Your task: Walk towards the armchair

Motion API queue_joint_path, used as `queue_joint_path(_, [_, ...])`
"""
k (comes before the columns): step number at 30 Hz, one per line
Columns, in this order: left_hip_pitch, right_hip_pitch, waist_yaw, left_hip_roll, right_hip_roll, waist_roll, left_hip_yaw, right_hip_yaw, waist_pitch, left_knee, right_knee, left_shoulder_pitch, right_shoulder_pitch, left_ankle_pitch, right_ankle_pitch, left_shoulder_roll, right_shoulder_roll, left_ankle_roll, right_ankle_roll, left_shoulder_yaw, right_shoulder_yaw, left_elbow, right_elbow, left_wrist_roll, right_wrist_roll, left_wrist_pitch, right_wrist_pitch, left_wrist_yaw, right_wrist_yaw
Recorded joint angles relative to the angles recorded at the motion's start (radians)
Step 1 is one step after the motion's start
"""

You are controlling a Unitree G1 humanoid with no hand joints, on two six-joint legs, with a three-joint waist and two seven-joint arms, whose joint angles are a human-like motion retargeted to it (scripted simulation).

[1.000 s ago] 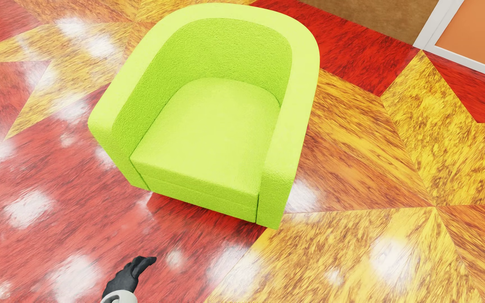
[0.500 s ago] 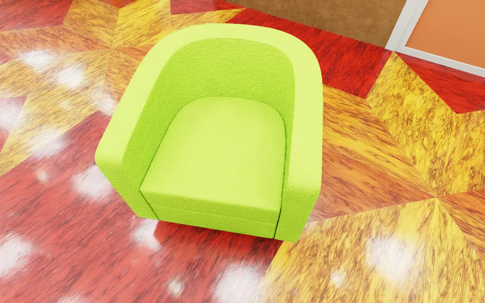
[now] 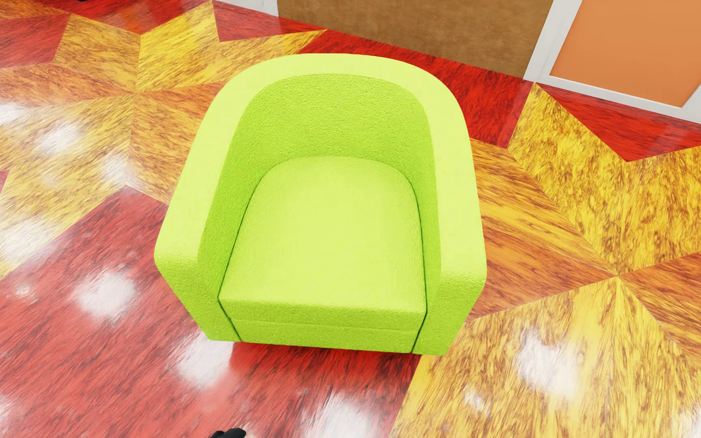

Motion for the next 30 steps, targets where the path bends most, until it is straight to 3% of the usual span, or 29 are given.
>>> queue_joint_path(4, [0.023,0.035,0.001,0.013,0.028,0.003,0.026,0.02,-0.005,-0.021,-0.079,0.018,-0.016,0.003,0.035,-0.013,0.003,-0.001,0.039,-0.037,0.013,0.039,-0.003,-0.003,0.005,0.016,-0.004,-0.038,-0.003])
queue_joint_path(9, [0.018,0.02,0.0,0.025,0.041,-0.004,0.05,0.044,-0.003,-0.018,-0.07,0.01,0.005,0.004,0.041,-0.029,-0.004,0.003,0.033,-0.102,0.004,0.09,-0.029,0.013,0.016,0.007,-0.017,-0.079,-0.008])
queue_joint_path(15, [-0.006,0.004,-0.008,0.015,0.025,-0.014,0.032,0.031,0.004,-0.004,-0.055,-0.006,0.041,0.005,0.039,-0.029,-0.013,0.01,0.03,-0.113,0.014,0.057,0.003,0.019,0.016,-0.005,0.009,-0.058,-0.005])
queue_joint_path(30, [-0.075,-0.08,-0.015,-0.006,-0.023,-0.022,0.006,0.037,0.02,0.081,0.063,-0.044,0.044,-0.036,0.007,-0.017,-0.018,0.044,0.022,-0.156,0.03,0.072,-0.013,0.007,0.023,-0.004,0.0,-0.049,-0.007])
